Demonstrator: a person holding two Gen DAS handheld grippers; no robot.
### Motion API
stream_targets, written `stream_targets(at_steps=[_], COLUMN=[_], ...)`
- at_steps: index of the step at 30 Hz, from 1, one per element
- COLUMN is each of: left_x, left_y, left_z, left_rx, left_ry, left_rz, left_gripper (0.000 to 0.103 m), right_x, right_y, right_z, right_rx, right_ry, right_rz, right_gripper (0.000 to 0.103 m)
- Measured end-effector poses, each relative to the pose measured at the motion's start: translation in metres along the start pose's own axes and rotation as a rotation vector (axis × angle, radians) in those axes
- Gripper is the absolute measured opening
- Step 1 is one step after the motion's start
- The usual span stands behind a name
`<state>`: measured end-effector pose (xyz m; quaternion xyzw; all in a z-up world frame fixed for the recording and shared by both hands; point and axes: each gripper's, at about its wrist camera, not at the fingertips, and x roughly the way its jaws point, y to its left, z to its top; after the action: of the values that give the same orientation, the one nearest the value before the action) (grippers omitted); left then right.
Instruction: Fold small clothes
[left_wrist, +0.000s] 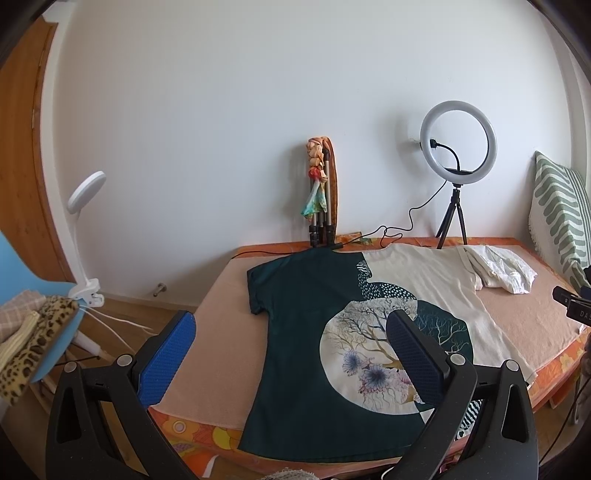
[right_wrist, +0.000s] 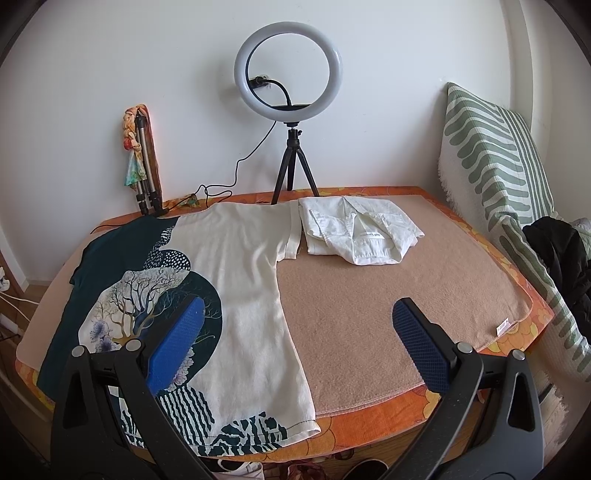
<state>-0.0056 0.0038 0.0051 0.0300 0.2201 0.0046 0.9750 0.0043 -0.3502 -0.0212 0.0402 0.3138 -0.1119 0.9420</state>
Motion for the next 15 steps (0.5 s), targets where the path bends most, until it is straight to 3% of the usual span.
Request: stream_targets(at_steps=[15], left_x=[0.0036], left_y=[0.0037], left_z=[-0.0025], left_rx=[-0.004], left_ry=[0.012], left_rz=[0.004], left_gripper=[0.103], right_x=[0.0001], right_y=[0.0013], right_z=[0.0050], right_rx=[0.007], right_ry=[-0.001], right_rz=[0.009], right_gripper=[0.103])
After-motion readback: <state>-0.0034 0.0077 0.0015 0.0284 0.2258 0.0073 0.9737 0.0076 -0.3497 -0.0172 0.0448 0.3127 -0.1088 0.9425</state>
